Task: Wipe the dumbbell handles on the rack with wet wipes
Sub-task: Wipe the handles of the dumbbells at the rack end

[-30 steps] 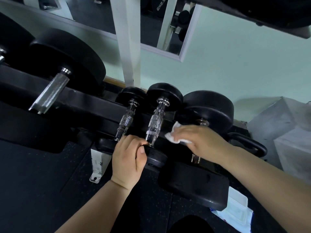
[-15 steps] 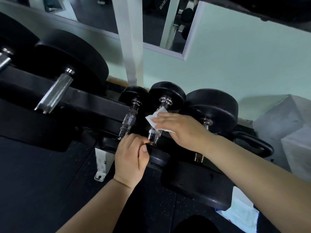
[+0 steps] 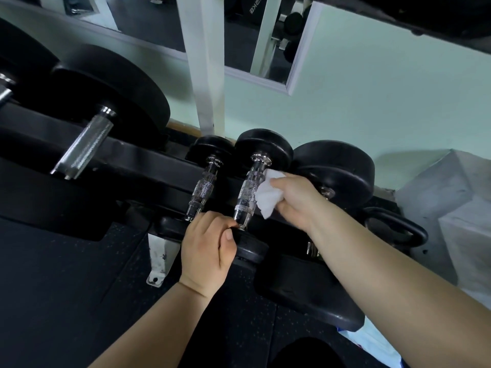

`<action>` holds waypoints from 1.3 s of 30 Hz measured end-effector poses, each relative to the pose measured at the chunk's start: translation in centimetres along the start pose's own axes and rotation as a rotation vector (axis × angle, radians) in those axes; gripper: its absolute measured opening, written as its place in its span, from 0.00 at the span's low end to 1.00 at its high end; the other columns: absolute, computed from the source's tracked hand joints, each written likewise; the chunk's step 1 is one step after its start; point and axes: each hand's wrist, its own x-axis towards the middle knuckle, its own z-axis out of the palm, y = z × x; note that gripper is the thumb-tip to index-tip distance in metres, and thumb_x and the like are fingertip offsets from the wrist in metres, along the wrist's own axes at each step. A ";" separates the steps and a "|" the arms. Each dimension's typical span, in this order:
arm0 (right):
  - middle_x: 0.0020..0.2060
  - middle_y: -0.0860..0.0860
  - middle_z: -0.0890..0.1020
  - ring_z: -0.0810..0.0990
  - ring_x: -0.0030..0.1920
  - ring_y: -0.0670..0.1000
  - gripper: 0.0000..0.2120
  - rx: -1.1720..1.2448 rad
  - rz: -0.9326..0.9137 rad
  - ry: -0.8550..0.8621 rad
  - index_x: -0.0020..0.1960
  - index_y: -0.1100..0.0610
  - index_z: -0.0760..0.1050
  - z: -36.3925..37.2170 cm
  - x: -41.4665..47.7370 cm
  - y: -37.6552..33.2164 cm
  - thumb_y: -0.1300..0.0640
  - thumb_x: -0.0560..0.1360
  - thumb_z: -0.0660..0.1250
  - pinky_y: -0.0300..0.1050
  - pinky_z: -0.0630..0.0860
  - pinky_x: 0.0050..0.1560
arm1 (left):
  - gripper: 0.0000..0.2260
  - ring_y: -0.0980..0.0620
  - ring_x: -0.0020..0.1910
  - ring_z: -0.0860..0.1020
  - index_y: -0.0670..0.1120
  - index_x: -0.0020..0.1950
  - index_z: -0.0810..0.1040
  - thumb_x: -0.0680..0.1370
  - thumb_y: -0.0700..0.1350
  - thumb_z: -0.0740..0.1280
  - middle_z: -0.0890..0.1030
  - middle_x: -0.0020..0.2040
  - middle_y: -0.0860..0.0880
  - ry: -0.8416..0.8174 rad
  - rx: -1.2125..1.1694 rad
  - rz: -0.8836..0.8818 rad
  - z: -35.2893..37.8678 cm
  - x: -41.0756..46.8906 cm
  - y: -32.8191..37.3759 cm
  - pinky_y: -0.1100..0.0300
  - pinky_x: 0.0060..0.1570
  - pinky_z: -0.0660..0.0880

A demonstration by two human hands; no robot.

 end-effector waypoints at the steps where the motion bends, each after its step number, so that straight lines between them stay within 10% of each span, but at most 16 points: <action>1: 0.46 0.63 0.77 0.75 0.39 0.55 0.17 -0.019 0.029 -0.037 0.63 0.72 0.67 -0.1 -0.2 0.2 0.73 0.76 0.51 0.45 0.76 0.40 | 0.18 0.53 0.38 0.70 0.48 0.44 0.69 0.82 0.53 0.44 0.78 0.33 0.43 -0.003 -0.001 0.003 0.0 0.0 0.0 0.61 0.39 0.67; 9: 0.57 0.68 0.74 0.75 0.39 0.54 0.17 -0.096 0.051 -0.046 0.61 0.70 0.69 -1.1 -1.5 0.2 0.75 0.75 0.50 0.50 0.72 0.53 | 0.18 0.53 0.37 0.70 0.48 0.43 0.69 0.82 0.53 0.44 0.78 0.33 0.44 -0.007 -0.005 0.009 0.0 0.1 -0.1 0.61 0.38 0.67; 12: 0.59 0.68 0.74 0.76 0.40 0.54 0.17 -0.072 -0.042 -0.005 0.57 0.65 0.72 0.1 -1.5 0.4 0.74 0.76 0.49 0.47 0.73 0.44 | 0.19 0.53 0.37 0.70 0.48 0.43 0.69 0.82 0.53 0.44 0.78 0.33 0.43 -0.008 0.004 0.007 0.0 0.0 -0.1 0.62 0.39 0.67; 18: 0.43 0.58 0.79 0.76 0.43 0.53 0.14 -0.290 0.054 -0.172 0.49 0.65 0.74 -1.0 -3.8 2.2 0.73 0.76 0.50 0.42 0.74 0.44 | 0.19 0.53 0.37 0.69 0.47 0.43 0.69 0.82 0.53 0.43 0.78 0.33 0.43 0.000 0.019 0.010 0.1 0.0 0.0 0.62 0.40 0.66; 23: 0.57 0.63 0.77 0.73 0.47 0.53 0.16 -0.181 -0.026 0.040 0.56 0.64 0.74 0.3 -1.8 1.2 0.70 0.77 0.51 0.41 0.71 0.41 | 0.19 0.54 0.38 0.70 0.48 0.43 0.69 0.82 0.53 0.44 0.78 0.33 0.44 0.004 0.020 0.009 0.1 0.0 0.1 0.62 0.40 0.67; 28: 0.58 0.51 0.73 0.71 0.57 0.48 0.20 -0.576 -0.117 -0.159 0.65 0.57 0.69 -0.7 -4.2 2.8 0.68 0.77 0.52 0.40 0.68 0.58 | 0.19 0.53 0.37 0.70 0.47 0.43 0.69 0.82 0.53 0.44 0.78 0.33 0.43 0.004 0.007 0.001 0.1 0.0 0.1 0.62 0.39 0.67; 33: 0.48 0.56 0.76 0.75 0.43 0.52 0.19 -0.259 -0.142 0.013 0.59 0.54 0.73 -1.0 -3.4 0.6 0.69 0.77 0.51 0.41 0.71 0.41 | 0.20 0.54 0.38 0.70 0.46 0.44 0.71 0.82 0.53 0.44 0.78 0.34 0.43 -0.002 0.018 -0.005 -0.1 -0.1 0.1 0.63 0.41 0.67; 39: 0.70 0.53 0.64 0.65 0.67 0.50 0.22 -0.750 -0.281 -0.101 0.72 0.56 0.58 -0.1 -3.1 2.2 0.65 0.79 0.51 0.32 0.60 0.54 | 0.29 0.53 0.37 0.70 0.38 0.39 0.77 0.82 0.52 0.44 0.78 0.33 0.43 -0.006 0.028 -0.006 0.0 0.0 0.2 0.62 0.39 0.67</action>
